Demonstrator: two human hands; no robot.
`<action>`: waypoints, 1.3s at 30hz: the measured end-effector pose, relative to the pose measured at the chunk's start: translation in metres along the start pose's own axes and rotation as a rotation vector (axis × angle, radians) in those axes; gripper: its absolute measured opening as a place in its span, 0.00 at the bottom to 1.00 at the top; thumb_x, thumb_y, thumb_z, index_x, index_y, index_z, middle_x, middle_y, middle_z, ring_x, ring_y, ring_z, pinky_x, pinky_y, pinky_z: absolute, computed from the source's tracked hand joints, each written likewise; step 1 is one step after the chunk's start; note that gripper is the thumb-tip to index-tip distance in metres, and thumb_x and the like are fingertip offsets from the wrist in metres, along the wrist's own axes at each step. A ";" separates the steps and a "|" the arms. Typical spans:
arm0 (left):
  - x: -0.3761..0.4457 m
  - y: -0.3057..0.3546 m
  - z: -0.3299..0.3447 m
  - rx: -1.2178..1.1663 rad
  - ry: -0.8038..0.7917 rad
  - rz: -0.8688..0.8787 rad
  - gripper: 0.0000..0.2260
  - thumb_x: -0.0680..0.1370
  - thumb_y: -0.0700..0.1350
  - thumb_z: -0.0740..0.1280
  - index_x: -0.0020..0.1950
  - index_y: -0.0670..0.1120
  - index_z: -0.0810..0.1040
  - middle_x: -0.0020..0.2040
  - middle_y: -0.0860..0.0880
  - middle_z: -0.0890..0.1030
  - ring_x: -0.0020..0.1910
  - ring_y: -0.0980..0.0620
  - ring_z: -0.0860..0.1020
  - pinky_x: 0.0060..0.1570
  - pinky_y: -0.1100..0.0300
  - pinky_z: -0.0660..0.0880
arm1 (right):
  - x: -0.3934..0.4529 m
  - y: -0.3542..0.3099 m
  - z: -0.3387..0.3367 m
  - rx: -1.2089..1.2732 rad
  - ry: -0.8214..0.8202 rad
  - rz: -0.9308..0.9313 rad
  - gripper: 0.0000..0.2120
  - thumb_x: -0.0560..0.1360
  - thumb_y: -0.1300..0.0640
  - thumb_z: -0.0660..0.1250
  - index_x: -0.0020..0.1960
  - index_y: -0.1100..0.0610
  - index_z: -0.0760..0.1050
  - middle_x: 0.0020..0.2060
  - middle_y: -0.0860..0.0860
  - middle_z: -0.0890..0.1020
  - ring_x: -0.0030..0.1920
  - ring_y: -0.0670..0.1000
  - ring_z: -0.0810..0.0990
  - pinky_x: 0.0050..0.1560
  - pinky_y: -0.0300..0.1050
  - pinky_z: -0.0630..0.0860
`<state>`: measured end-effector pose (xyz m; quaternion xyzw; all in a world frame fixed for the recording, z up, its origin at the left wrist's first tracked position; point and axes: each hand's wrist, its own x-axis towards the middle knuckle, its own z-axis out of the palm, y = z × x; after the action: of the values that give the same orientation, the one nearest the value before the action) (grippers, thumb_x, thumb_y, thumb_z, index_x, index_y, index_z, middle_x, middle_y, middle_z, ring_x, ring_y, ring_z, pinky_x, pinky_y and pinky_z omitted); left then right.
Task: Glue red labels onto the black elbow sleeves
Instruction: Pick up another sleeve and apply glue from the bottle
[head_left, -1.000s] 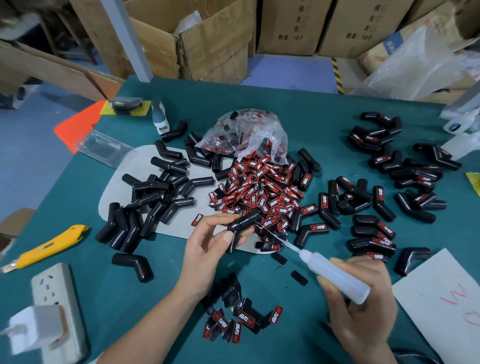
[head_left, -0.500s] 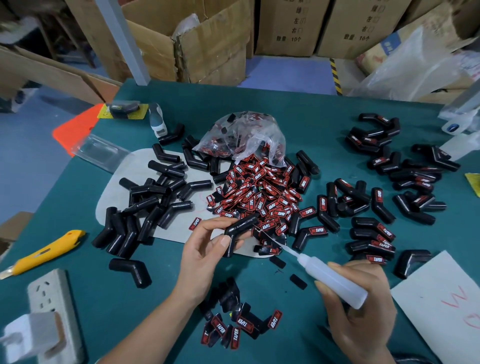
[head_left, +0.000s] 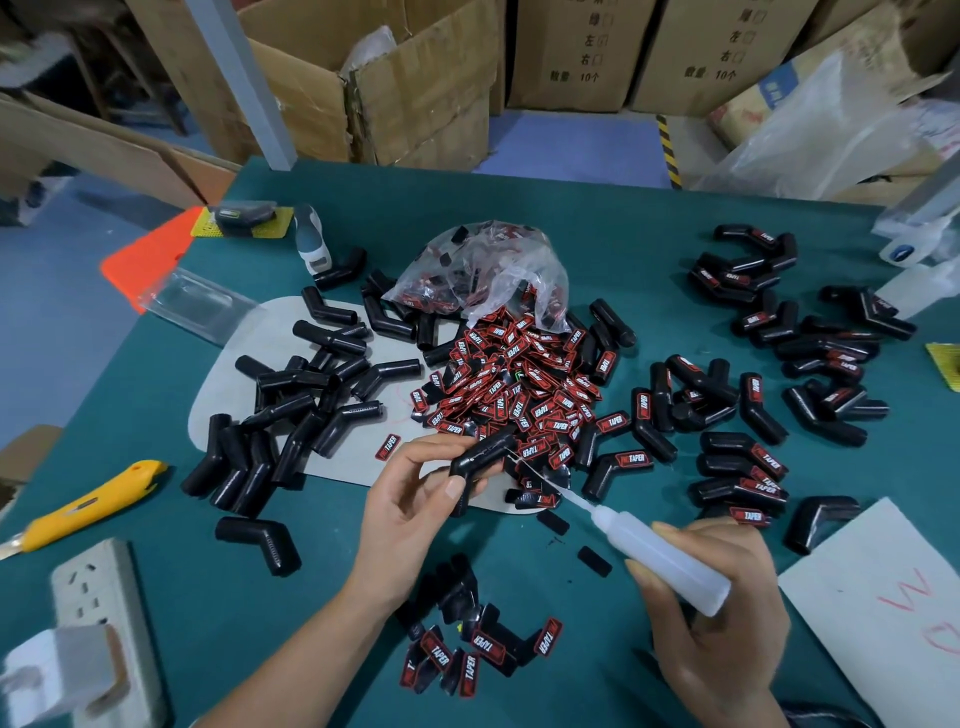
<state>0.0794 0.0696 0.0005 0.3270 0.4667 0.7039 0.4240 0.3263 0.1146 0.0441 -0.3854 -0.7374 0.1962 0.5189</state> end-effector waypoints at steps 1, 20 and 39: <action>0.000 0.000 0.000 0.002 -0.004 0.006 0.11 0.81 0.50 0.74 0.61 0.47 0.82 0.64 0.43 0.80 0.59 0.33 0.84 0.60 0.48 0.81 | 0.000 0.000 0.000 0.004 0.000 -0.006 0.17 0.83 0.46 0.67 0.53 0.62 0.75 0.44 0.53 0.79 0.44 0.48 0.77 0.47 0.40 0.74; 0.000 0.003 -0.001 0.036 -0.008 0.041 0.11 0.81 0.48 0.74 0.60 0.45 0.81 0.64 0.41 0.80 0.59 0.34 0.84 0.61 0.46 0.81 | -0.001 0.002 -0.001 -0.009 0.005 0.000 0.18 0.83 0.46 0.67 0.54 0.62 0.76 0.42 0.55 0.79 0.48 0.45 0.78 0.51 0.35 0.73; -0.001 0.001 0.001 0.052 -0.059 0.054 0.08 0.81 0.40 0.70 0.60 0.49 0.82 0.64 0.45 0.81 0.59 0.40 0.84 0.60 0.50 0.81 | -0.001 0.002 0.000 0.013 0.008 -0.023 0.18 0.83 0.46 0.67 0.53 0.63 0.75 0.45 0.53 0.79 0.44 0.49 0.78 0.47 0.42 0.75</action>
<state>0.0806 0.0690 0.0022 0.3713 0.4631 0.6927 0.4097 0.3268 0.1151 0.0422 -0.3742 -0.7384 0.1932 0.5268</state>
